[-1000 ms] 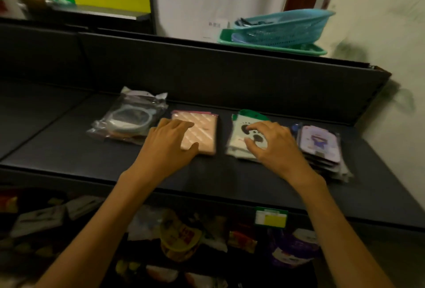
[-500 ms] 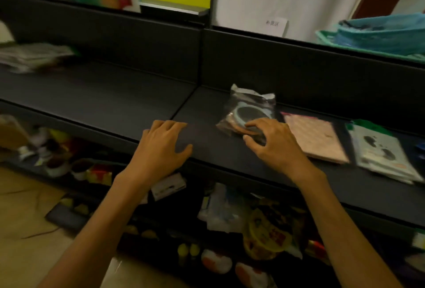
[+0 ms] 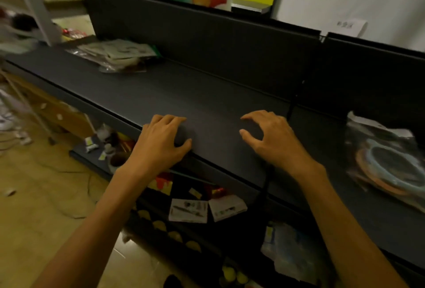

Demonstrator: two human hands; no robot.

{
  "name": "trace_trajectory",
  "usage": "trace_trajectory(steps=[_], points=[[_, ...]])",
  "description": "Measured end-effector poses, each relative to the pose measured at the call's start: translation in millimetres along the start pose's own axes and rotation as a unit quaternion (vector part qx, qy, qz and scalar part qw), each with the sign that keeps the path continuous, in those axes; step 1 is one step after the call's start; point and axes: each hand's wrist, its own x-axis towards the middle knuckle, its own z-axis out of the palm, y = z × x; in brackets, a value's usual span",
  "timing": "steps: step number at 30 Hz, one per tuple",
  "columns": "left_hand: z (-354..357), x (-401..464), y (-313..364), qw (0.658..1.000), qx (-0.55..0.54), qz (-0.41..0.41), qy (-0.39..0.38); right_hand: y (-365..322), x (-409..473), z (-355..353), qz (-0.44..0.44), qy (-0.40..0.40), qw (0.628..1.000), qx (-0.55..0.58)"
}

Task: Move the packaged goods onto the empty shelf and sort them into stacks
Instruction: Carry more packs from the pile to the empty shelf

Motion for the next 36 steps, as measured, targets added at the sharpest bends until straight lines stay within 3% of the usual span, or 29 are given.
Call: trace_trajectory(steps=[10, 16, 28, 36], points=[[-34, 99, -120, 1.0, 0.004, 0.021, -0.02, -71, 126, 45, 0.016, -0.008, 1.0, -0.013], [-42, 143, -174, 0.997, 0.001, 0.075, 0.001, -110, 176, 75, 0.037, -0.019, 0.999, -0.027], [-86, 230, -315, 0.979, -0.029, 0.203, 0.025, -209, 265, 131, 0.17, 0.017, 0.985, -0.036], [-99, 283, -389, 0.982, -0.016, 0.19, 0.009, -255, 323, 158, 0.224, 0.06, 0.972, -0.045]])
